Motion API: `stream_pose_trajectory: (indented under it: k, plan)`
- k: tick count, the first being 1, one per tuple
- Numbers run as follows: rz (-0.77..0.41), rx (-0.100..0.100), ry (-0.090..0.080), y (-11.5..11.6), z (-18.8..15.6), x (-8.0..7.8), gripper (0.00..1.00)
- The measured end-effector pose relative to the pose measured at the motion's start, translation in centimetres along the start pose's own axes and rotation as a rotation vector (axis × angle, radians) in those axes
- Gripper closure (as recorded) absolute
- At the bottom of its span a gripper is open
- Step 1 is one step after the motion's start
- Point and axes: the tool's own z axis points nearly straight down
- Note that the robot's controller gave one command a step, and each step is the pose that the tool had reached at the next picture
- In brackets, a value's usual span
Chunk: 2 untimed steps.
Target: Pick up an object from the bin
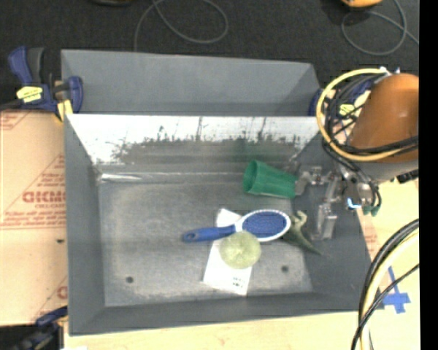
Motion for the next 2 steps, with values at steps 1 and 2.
stream_pose_trajectory:
  k: [1, 2]
  plan:
    - [-0.023, 0.001, -0.004, 3.1, 7.7, -0.2, 0.0]
    - [-0.011, -0.003, 0.001, 4.4, 9.9, 0.1, 0.0]
